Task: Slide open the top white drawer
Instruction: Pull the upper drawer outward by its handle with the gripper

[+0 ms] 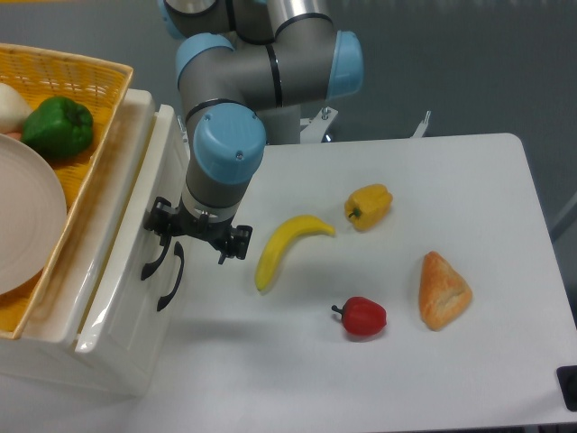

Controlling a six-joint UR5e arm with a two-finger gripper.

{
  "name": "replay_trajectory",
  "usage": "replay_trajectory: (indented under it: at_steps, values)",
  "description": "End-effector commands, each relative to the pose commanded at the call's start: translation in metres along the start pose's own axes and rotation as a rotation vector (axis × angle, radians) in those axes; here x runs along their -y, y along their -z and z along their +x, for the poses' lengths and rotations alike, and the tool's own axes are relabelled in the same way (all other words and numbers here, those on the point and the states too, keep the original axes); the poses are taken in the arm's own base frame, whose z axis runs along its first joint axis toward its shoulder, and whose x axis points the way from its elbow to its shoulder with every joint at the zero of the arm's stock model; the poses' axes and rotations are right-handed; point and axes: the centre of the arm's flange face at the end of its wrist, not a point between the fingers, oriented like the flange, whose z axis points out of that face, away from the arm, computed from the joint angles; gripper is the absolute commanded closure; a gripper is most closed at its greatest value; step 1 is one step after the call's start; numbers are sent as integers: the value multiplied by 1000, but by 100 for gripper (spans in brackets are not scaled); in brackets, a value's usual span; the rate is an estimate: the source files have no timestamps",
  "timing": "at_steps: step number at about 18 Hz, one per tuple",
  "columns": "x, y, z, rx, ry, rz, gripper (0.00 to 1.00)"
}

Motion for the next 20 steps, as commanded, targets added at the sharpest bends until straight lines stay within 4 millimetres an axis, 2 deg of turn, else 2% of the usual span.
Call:
replay_trajectory:
  at_steps: [10,20]
  values:
    - [-1,0,-7,15,-31,-6,0]
    - [-2,5,-23,34,-47,-3,0]
